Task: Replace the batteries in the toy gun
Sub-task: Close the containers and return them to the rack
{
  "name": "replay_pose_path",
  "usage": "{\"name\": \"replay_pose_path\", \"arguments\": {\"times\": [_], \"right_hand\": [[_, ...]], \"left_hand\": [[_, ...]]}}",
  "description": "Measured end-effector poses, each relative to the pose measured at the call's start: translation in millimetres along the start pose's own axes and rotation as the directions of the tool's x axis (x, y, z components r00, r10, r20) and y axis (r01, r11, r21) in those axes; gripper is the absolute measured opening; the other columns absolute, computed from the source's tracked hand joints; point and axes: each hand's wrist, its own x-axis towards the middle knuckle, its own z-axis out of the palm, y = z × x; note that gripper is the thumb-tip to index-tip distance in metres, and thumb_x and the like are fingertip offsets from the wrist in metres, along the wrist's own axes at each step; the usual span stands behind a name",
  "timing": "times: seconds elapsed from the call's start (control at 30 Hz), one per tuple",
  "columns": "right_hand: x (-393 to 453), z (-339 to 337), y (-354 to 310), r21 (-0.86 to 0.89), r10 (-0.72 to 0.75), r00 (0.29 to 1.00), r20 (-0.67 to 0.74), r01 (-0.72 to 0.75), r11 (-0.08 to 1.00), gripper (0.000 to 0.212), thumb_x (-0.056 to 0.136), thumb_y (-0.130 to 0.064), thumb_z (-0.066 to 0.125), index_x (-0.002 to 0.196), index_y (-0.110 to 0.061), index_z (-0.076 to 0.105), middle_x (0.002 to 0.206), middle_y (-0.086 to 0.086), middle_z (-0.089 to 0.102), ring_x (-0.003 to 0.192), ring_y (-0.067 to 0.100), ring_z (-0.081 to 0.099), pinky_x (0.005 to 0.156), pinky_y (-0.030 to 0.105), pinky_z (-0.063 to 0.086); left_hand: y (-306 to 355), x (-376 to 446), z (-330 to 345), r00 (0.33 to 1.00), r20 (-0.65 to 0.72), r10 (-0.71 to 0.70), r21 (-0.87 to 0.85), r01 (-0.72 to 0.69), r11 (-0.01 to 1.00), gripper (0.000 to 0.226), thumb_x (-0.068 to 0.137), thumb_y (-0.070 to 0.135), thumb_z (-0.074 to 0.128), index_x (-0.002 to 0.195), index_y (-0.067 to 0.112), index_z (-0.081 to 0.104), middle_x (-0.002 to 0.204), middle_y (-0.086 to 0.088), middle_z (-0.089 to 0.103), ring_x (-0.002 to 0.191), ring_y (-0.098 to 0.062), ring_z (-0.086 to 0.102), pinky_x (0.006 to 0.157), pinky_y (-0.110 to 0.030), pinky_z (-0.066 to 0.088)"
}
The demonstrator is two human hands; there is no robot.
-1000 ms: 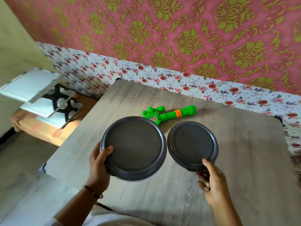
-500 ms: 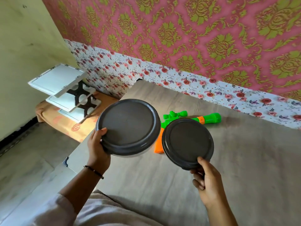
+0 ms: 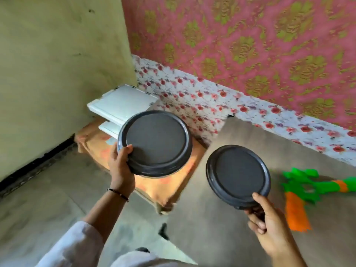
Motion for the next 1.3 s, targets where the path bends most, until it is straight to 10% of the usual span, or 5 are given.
{"name": "replay_pose_path", "arguments": {"times": [0.17, 0.47, 1.3], "right_hand": [[-10.2, 130.1, 42.3, 0.035, 0.091, 0.996, 0.002, -0.091, 0.995, 0.023, 0.091, -0.017, 0.048, 0.071, -0.008, 0.047, 0.049, 0.013, 0.054, 0.022, 0.003, 0.022, 0.027, 0.010, 0.016], [-20.0, 258.5, 73.7, -0.061, 0.194, 0.981, -0.009, -0.194, 0.979, 0.024, 0.087, -0.023, 0.054, 0.071, -0.006, 0.047, 0.052, 0.012, 0.053, 0.024, 0.005, 0.023, 0.026, 0.012, 0.018], [63.2, 440.7, 133.0, 0.149, 0.106, 0.970, -0.218, -0.074, 0.986, 0.018, 0.087, -0.025, 0.054, 0.074, -0.017, 0.044, 0.052, 0.012, 0.053, 0.024, 0.006, 0.024, 0.026, 0.011, 0.018]], "left_hand": [[71.5, 105.0, -93.9, 0.998, 0.001, 0.058, 0.103, -0.058, 0.993, 0.036, 0.065, 0.022, 0.061, 0.100, 0.012, 0.064, 0.092, -0.002, 0.060, 0.085, -0.012, 0.053, 0.069, -0.022, 0.044], [121.0, 205.7, -167.9, 0.993, -0.117, 0.005, -0.004, -0.005, 1.000, 0.010, 0.067, 0.016, 0.057, 0.076, 0.015, 0.054, 0.060, 0.013, 0.057, 0.060, -0.003, 0.050, 0.056, -0.017, 0.040], [98.5, 439.2, -141.0, 0.980, 0.100, -0.170, 0.049, 0.165, 0.985, 0.011, 0.090, 0.002, 0.046, 0.097, 0.002, 0.054, 0.075, 0.000, 0.059, 0.059, -0.002, 0.058, 0.055, -0.014, 0.047]]}}
